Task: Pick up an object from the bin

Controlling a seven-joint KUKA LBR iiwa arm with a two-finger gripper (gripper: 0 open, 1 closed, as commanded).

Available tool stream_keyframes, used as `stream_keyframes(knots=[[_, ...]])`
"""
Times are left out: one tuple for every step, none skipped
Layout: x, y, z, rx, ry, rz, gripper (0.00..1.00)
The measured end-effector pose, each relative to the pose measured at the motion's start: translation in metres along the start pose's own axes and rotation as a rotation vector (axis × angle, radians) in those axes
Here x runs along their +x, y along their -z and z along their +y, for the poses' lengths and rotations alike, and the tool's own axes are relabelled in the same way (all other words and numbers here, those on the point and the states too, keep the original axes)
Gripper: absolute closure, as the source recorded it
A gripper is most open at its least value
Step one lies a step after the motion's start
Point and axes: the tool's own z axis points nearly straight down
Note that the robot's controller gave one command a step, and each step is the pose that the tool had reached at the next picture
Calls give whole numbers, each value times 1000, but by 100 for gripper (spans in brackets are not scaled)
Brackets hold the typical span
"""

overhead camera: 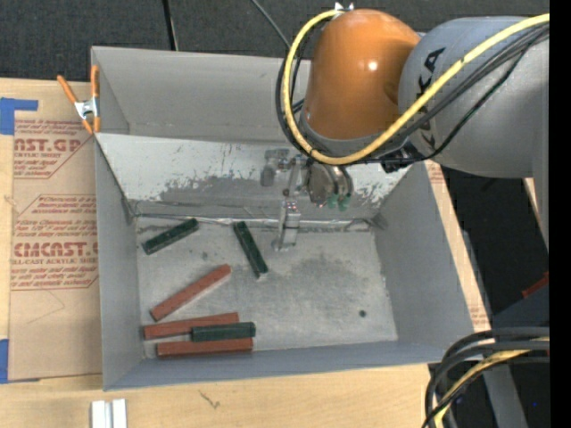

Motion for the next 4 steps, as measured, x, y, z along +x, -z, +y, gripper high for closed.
stream_keyframes(knots=[[0,0,0,0,0,0,0],[22,-37,23,1,76,-4,0],[27,-91,38,0,278,-3,0],[11,-163,62,0,102,-1,100]])
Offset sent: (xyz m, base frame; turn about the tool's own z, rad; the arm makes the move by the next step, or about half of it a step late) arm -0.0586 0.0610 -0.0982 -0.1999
